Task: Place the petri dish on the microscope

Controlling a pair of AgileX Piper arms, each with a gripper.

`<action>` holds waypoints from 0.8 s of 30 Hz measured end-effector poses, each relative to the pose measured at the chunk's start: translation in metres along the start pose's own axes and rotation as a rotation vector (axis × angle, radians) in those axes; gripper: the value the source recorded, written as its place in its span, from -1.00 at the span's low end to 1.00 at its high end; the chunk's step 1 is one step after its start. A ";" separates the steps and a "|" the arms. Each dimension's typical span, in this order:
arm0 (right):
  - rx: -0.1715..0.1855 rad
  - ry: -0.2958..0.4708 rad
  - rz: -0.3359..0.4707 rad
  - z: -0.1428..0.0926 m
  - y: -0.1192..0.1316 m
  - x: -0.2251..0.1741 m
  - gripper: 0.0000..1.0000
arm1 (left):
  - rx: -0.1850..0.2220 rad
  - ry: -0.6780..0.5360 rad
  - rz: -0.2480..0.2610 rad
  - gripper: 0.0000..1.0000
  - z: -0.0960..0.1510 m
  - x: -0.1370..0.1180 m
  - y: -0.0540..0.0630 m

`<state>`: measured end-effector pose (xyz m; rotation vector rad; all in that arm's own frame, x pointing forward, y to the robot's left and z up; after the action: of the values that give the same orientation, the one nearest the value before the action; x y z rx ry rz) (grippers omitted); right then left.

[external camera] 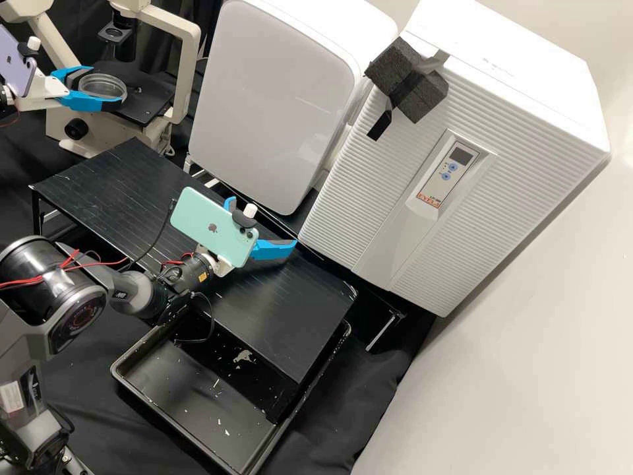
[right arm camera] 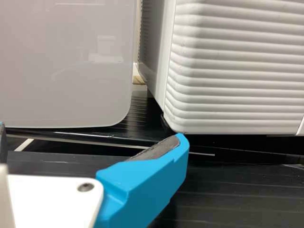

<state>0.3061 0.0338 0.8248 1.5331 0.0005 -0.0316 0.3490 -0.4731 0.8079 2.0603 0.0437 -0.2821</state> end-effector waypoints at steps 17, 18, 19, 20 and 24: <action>0.000 0.000 0.000 0.000 0.000 0.000 1.00 | 0.039 0.091 -0.002 -1.00 -0.015 0.052 0.015; 0.000 0.000 0.000 0.000 0.000 0.000 1.00 | 0.037 0.094 -0.003 -1.00 -0.015 0.054 0.016; 0.000 0.000 0.000 0.000 0.000 0.000 1.00 | 0.037 0.097 -0.005 -1.00 -0.016 0.055 0.017; 0.000 0.000 0.000 0.000 0.000 0.000 1.00 | 0.037 0.097 -0.003 -1.00 -0.016 0.057 0.018; 0.000 0.000 0.000 0.000 0.000 0.000 1.00 | 0.038 0.099 -0.005 -1.00 -0.017 0.061 0.018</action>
<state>0.3061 0.0338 0.8248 1.5331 0.0005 -0.0316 0.4135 -0.4726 0.8177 2.1108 0.1049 -0.1858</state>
